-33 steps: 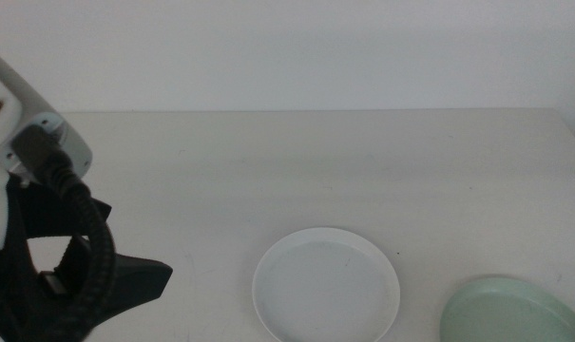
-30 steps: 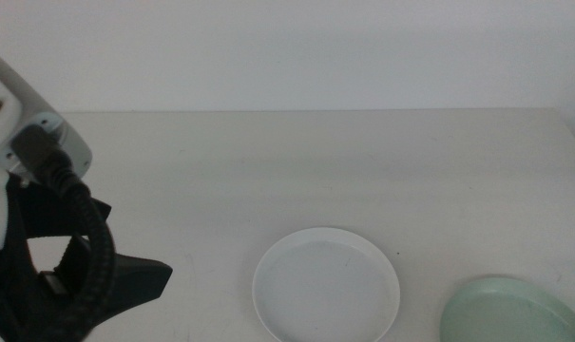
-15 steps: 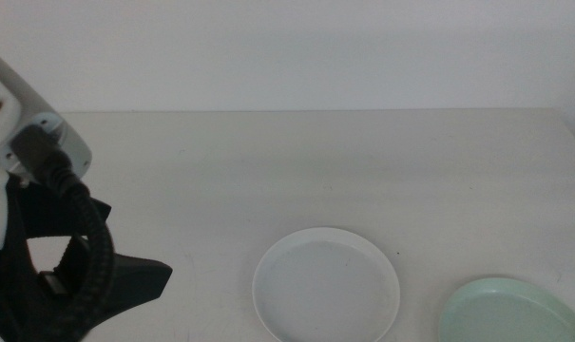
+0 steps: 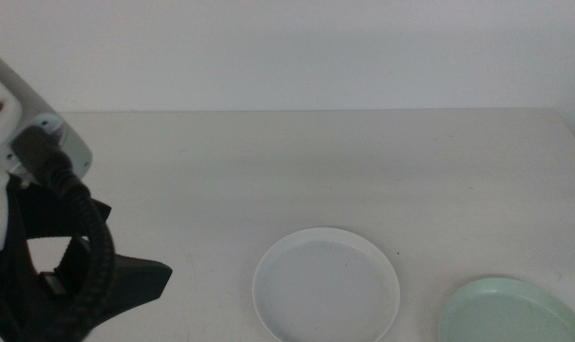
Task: Stack the three bowls on top of each other.
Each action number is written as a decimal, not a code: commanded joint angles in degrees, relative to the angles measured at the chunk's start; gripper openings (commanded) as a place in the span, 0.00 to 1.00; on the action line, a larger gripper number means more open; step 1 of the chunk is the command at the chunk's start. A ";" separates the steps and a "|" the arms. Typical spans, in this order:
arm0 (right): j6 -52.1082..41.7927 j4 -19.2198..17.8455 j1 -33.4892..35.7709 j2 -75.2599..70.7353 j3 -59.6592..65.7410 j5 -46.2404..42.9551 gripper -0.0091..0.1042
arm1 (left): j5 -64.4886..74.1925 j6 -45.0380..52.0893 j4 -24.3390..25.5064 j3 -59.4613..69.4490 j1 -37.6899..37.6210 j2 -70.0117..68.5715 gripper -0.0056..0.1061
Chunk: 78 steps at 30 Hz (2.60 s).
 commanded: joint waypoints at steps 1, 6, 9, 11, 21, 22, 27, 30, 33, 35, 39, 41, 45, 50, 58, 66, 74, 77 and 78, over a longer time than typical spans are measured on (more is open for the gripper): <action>0.03 0.58 -0.40 2.70 -1.98 -1.02 0.54 | -2.77 -0.22 -1.61 -1.53 0.03 -0.31 0.89; -0.15 0.61 -0.50 8.59 -1.98 -0.78 0.54 | -2.77 -0.22 -1.61 -1.53 0.03 -0.31 0.89; -0.37 0.89 -1.30 12.19 -1.98 -0.78 0.54 | -2.77 -0.22 -1.61 -1.53 0.03 -0.31 0.89; -0.37 1.58 -3.61 15.13 -1.98 -0.65 0.54 | -2.77 -0.22 -1.61 -1.53 0.03 -0.31 0.89; -11.18 1.43 -12.25 30.26 -1.98 -1.82 0.54 | -2.77 -0.22 -1.61 -1.53 0.03 -0.31 0.89; -12.82 1.43 -12.81 31.79 -1.98 -2.48 0.54 | -2.77 -0.22 -1.61 -1.53 0.03 -0.31 0.89; -19.07 1.43 -14.10 38.06 -1.98 -7.54 0.54 | -2.77 -0.22 -1.61 -1.53 0.03 -0.31 0.89; -21.45 1.43 -14.10 40.88 -1.98 -10.14 0.54 | -2.77 -0.22 -1.61 -1.53 0.03 -0.31 0.89; -23.43 1.43 -14.10 43.25 -1.98 -12.01 0.53 | -2.77 -0.22 -1.61 -1.53 0.03 -0.31 0.89; -24.23 1.43 -14.10 44.50 -1.98 -13.01 0.52 | -2.77 -0.22 -1.61 -1.53 0.03 -0.31 0.89; -24.47 1.13 -14.10 46.39 -1.98 -13.26 0.43 | -2.77 -0.22 -1.61 -1.53 0.03 -0.31 0.89; -24.47 0.99 -14.10 47.12 -1.98 -13.26 0.36 | -2.77 -0.22 -1.61 -1.53 0.03 -0.31 0.89; -24.47 0.99 -14.10 47.34 -1.98 -13.03 0.21 | -2.77 -0.22 -1.61 -1.53 0.03 -0.31 0.89; -24.41 0.57 -14.04 44.04 -3.53 -8.18 0.07 | -2.72 -0.22 -1.60 -1.53 0.03 -0.31 0.89; -14.92 3.42 -13.65 31.23 -16.26 3.15 0.07 | -2.72 -0.22 -1.60 -1.53 0.03 -0.31 0.89; -12.07 10.64 -4.38 32.01 -21.54 3.91 0.07 | -2.72 -0.22 -1.60 -1.53 0.03 -0.31 0.89; -10.41 14.38 9.34 40.49 -22.41 -5.15 0.07 | -2.72 -0.22 -1.60 -1.53 0.03 -0.31 0.89; -9.70 14.38 13.55 45.10 -25.40 -5.75 0.07 | -2.72 -0.22 -1.60 -1.53 0.03 -0.31 0.89; -9.70 14.22 14.76 46.83 -26.76 -5.75 0.07 | -2.72 -0.22 -1.60 -1.53 0.03 -0.31 0.89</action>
